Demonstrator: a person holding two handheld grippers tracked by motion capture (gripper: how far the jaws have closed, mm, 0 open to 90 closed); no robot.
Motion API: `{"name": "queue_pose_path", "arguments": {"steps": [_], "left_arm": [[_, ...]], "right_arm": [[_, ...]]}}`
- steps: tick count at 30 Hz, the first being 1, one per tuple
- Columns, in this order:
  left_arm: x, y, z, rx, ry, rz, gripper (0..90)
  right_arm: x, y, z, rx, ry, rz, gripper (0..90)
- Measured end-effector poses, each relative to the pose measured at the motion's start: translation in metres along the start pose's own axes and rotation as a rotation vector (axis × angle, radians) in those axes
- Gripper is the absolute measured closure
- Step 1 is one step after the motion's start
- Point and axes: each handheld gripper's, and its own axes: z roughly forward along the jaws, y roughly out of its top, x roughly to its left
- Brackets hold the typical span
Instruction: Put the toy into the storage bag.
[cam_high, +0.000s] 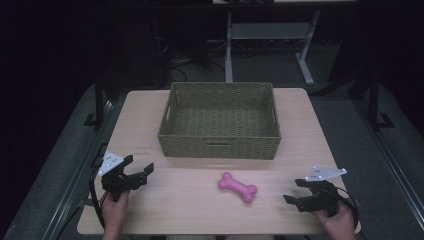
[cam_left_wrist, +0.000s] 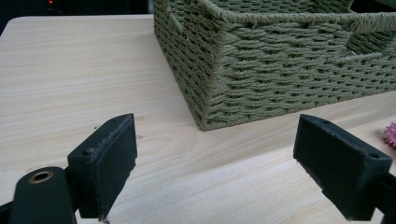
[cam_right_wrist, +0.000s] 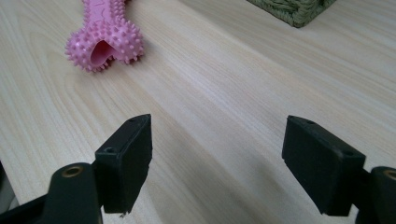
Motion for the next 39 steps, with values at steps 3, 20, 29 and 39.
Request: {"name": "queue_pose_path", "arguments": {"steps": [3,20,29,39], "left_arm": [[0.0,0.0,0.002,0.009,0.002,0.005,13.0],[0.003,-0.002,-0.002,0.0,0.007,-0.006,13.0],[0.005,-0.002,-0.004,-0.004,0.014,-0.004,13.0],[0.007,-0.002,-0.004,-0.008,0.019,-0.008,13.0]], "right_arm": [[-0.001,0.001,0.001,0.003,0.009,0.01,23.9],[0.02,0.034,0.002,0.048,0.04,-0.094,21.3],[0.029,0.05,0.005,0.096,0.084,-0.137,18.4],[0.042,0.075,0.012,0.128,0.141,-0.205,17.7]]}}
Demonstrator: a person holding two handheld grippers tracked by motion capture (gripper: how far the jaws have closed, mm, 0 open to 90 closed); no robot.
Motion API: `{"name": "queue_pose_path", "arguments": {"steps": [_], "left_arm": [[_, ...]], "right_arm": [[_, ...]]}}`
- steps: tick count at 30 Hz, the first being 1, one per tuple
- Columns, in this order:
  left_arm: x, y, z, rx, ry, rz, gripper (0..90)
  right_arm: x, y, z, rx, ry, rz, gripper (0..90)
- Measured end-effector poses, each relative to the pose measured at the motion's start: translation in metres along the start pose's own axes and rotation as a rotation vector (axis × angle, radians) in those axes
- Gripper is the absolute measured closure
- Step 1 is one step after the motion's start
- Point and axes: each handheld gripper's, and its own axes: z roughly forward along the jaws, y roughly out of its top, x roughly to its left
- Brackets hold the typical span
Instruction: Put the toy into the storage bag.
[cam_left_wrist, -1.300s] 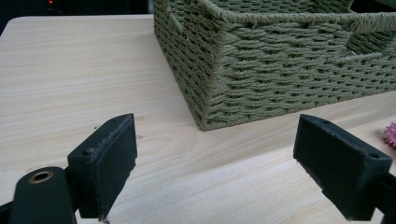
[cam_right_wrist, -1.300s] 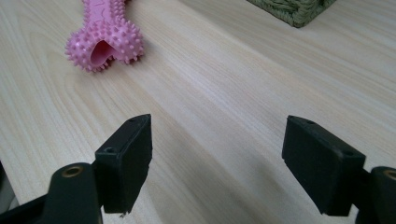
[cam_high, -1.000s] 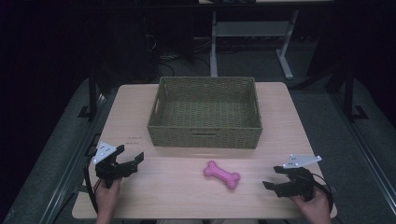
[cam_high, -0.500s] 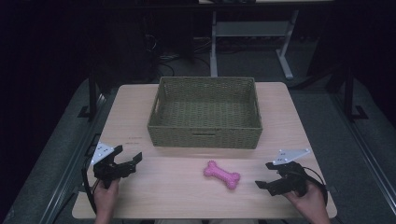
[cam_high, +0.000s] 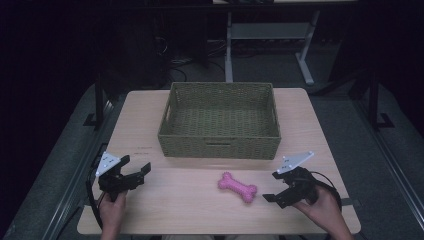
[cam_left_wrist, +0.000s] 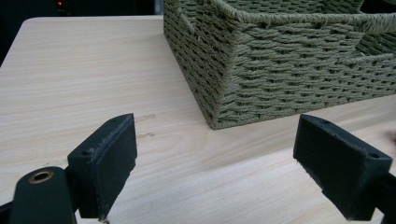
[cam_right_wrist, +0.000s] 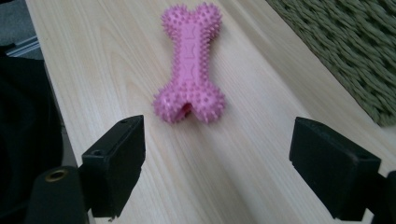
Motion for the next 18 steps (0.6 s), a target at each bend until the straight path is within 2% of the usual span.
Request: {"name": "queue_pose_path", "arguments": {"steps": [4,7,18], "left_arm": [[0.0,0.0,0.0,-0.001,-0.001,0.004,13.0],[0.0,0.0,-0.001,0.0,-0.001,0.004,13.0],[0.001,0.0,-0.001,-0.006,-0.002,-0.003,13.0]], "right_arm": [[0.001,0.008,0.006,0.016,0.024,-0.01,16.9],[0.005,0.018,0.015,0.044,0.048,-0.043,16.9],[0.008,0.039,0.032,0.094,0.075,-0.102,17.0]]}}
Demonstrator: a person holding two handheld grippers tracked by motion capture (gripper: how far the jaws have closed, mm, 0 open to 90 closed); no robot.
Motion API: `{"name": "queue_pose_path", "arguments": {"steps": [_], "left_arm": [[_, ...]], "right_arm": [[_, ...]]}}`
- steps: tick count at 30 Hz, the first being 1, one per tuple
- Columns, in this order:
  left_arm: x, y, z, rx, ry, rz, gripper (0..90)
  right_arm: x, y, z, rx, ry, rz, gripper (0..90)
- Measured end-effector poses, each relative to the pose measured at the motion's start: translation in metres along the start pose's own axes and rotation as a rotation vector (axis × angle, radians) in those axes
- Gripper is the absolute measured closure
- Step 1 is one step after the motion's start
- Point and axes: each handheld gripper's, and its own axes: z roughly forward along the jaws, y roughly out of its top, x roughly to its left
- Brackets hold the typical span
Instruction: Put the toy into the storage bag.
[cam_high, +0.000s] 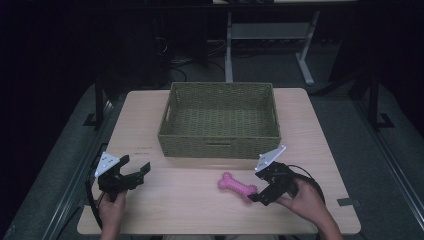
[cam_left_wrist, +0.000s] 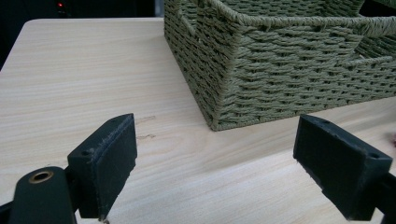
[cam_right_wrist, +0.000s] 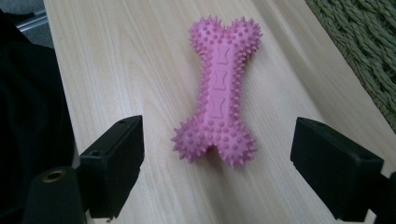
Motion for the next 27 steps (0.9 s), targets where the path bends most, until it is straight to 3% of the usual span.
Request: {"name": "queue_pose_path", "arguments": {"steps": [19,27], "left_arm": [[0.002,0.0,-0.001,-0.005,0.003,-0.008,13.0],[0.002,0.0,-0.001,-0.005,0.002,-0.009,13.0]], "right_arm": [[-0.001,0.029,0.022,0.077,0.018,-0.032,22.5],[0.001,0.039,0.033,0.111,0.016,-0.049,29.2]]}}
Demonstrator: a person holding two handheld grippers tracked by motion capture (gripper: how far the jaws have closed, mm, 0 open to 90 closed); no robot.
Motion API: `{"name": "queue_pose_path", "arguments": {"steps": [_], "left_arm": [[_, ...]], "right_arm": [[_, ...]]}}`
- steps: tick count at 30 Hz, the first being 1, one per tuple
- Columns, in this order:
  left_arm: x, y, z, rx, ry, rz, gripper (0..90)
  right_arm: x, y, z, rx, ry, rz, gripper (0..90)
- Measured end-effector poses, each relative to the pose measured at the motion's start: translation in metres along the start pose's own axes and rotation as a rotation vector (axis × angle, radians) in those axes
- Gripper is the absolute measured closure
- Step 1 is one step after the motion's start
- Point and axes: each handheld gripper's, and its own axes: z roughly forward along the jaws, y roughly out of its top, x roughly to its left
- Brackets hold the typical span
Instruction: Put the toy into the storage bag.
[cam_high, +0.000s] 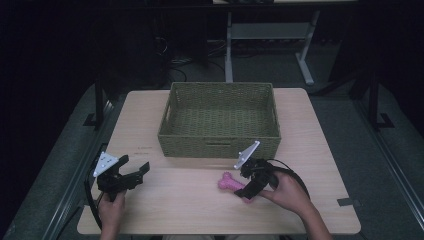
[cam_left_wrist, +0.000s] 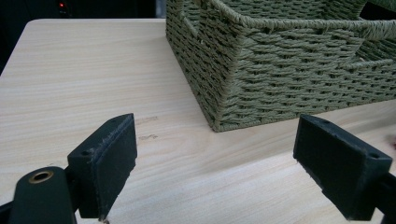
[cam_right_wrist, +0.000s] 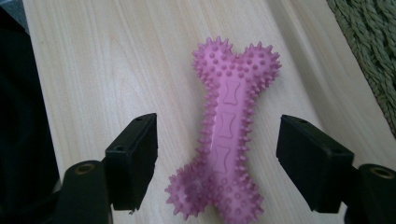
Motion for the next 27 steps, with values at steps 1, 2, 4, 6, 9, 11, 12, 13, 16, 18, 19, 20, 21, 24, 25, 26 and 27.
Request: {"name": "queue_pose_path", "arguments": {"steps": [1,2,4,6,9,11,12,13,16,18,19,20,21,24,25,26,27], "left_arm": [[0.0,0.0,0.0,0.0,0.0,0.0,13.0],[0.0,0.0,0.0,0.0,-0.001,-0.001,13.0],[0.0,0.0,0.0,-0.002,-0.001,-0.003,13.0],[0.001,0.0,-0.001,-0.001,0.0,-0.004,13.0],[0.001,0.0,-0.001,-0.001,0.001,-0.003,13.0],[0.001,0.0,-0.001,-0.001,0.0,-0.003,13.0],[0.001,0.0,0.0,-0.001,0.0,-0.004,13.0],[0.001,0.0,0.0,-0.001,0.0,-0.004,13.0],[0.001,0.0,-0.001,-0.001,0.0,-0.003,13.0],[0.001,0.0,0.0,-0.001,-0.001,-0.003,13.0],[0.001,0.0,0.0,-0.002,-0.001,-0.004,13.0],[0.001,0.0,0.0,-0.001,-0.001,-0.003,13.0],[0.001,0.0,0.0,-0.001,-0.001,-0.003,13.0],[0.002,0.0,-0.001,-0.001,-0.001,-0.004,13.0],[0.002,0.0,-0.001,-0.001,0.0,-0.004,13.0],[0.002,0.0,-0.001,-0.001,0.0,-0.004,13.0],[0.002,0.0,-0.001,-0.001,-0.001,-0.004,13.0]], "right_arm": [[0.0,0.0,0.0,0.0,0.0,0.0,29.2],[0.0,0.002,0.003,0.008,-0.001,-0.004,30.4],[0.0,0.003,0.004,0.012,0.001,-0.001,31.0],[-0.001,0.006,0.009,0.033,-0.001,-0.008,32.8],[-0.001,0.007,0.014,0.048,0.001,-0.008,34.6],[-0.002,0.009,0.017,0.059,0.002,-0.012,36.8],[-0.002,0.009,0.018,0.066,0.0,-0.01,37.0],[-0.002,0.009,0.019,0.069,0.0,-0.012,37.8],[-0.003,0.01,0.021,0.083,0.0,-0.007,39.3],[-0.003,0.01,0.023,0.09,-0.005,-0.013,40.6],[-0.003,0.01,0.024,0.091,-0.003,-0.014,41.9],[-0.003,0.01,0.025,0.095,-0.003,-0.018,43.2],[-0.003,0.01,0.025,0.095,-0.003,-0.018,43.2],[-0.005,0.011,0.028,0.106,-0.004,-0.014,46.9],[-0.005,0.011,0.028,0.11,-0.005,-0.016,47.7],[-0.004,0.011,0.029,0.112,-0.005,-0.016,48.0],[-0.004,0.011,0.03,0.117,-0.006,-0.018,48.7]]}}
